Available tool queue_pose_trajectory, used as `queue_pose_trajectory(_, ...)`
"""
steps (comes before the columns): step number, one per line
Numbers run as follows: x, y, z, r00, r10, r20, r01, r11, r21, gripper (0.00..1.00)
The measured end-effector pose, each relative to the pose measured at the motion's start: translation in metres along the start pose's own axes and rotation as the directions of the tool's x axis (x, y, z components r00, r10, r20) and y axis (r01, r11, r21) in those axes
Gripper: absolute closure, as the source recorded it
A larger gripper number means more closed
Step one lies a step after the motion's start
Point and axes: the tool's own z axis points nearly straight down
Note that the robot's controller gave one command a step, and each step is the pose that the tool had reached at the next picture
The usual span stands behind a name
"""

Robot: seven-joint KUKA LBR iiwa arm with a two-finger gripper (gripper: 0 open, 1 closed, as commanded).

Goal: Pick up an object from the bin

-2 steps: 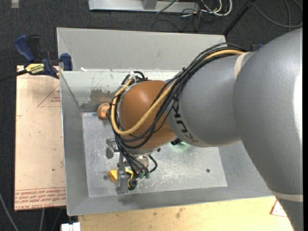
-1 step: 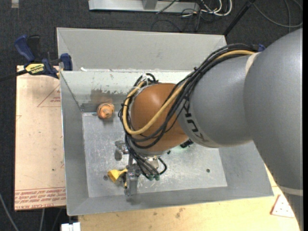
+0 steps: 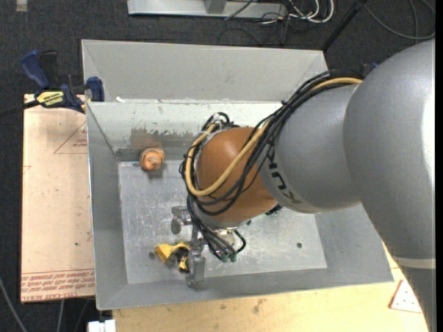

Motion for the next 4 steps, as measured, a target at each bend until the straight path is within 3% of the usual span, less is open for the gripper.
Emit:
queue_pose_trajectory(1, -0.0012, 0.0042, 0.0348, 0.990, 0.144, 0.004, -0.144, 0.990, 0.000, 0.00)
queue_pose_trajectory(2, 0.0048, -0.0033, 0.0423, 0.999, 0.047, -0.002, -0.047, 0.999, 0.001, 1.00)
queue_pose_trajectory(4, 0.0051, -0.0034, 0.0400, 0.999, 0.048, -0.002, -0.048, 0.999, 0.000, 1.00)
